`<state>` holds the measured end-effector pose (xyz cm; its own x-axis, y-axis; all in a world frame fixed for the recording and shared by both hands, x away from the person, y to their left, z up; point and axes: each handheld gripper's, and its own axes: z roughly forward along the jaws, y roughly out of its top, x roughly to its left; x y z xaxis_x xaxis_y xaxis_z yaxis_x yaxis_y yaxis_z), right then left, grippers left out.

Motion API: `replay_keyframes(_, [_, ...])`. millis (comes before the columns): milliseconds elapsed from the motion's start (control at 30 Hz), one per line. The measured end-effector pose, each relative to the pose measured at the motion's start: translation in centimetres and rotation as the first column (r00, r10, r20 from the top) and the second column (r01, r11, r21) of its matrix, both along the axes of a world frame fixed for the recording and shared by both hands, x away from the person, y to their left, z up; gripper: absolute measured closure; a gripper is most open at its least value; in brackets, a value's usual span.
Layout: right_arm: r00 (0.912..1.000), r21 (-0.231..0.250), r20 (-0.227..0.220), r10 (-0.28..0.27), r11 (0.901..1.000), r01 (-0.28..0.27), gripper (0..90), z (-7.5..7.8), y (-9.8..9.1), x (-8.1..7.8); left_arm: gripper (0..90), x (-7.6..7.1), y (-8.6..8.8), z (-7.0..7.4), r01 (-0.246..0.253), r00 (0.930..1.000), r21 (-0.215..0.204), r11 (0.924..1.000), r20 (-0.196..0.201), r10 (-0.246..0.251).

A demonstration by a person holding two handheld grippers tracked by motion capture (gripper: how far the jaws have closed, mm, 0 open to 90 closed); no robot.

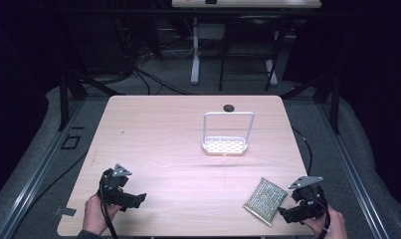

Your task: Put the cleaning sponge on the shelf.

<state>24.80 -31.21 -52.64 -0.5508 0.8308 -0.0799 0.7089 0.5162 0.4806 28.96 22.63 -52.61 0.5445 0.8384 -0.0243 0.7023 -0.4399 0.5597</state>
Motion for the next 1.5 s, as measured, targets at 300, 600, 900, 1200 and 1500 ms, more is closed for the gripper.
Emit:
replay_keyframes(300, [0.9974, -0.011, -0.005, 0.072, 0.9974, -0.072, 1.5, -0.4, 1.5, 0.7, 0.3, 0.0, -0.1, 0.0, 0.003, 1.0000, -0.004, 1.0000, -0.004, -0.003])
replay_keyframes(600, [0.9878, -0.019, -0.037, 0.151, 0.9882, -0.152, 0.0, -1.1, 3.1, 2.4, 0.3, 0.1, -0.2, -0.1, 0.007, 1.0000, -0.002, 1.0000, -0.006, -0.007])
replay_keyframes(900, [0.9774, -0.012, -0.069, 0.200, 0.9794, -0.201, 0.0, -1.7, 4.3, 2.9, 0.3, 0.0, -0.3, -0.1, 0.008, 0.9999, -0.002, 1.0000, -0.011, -0.008])
replay_keyframes(1200, [0.9776, -0.015, -0.135, 0.162, 0.9861, -0.166, 0.7, -2.8, 4.5, 3.6, 0.4, 0.0, -0.3, -0.1, 0.008, 0.9999, -0.001, 1.0000, -0.011, -0.008])
replay_keyframes(1500, [0.9773, -0.025, -0.136, 0.162, 0.9856, -0.167, 7.8, -2.8, 4.5, 3.4, 1.6, 0.0, -0.3, -0.2, 0.003, 0.9999, 0.013, 0.9999, -0.012, -0.003])
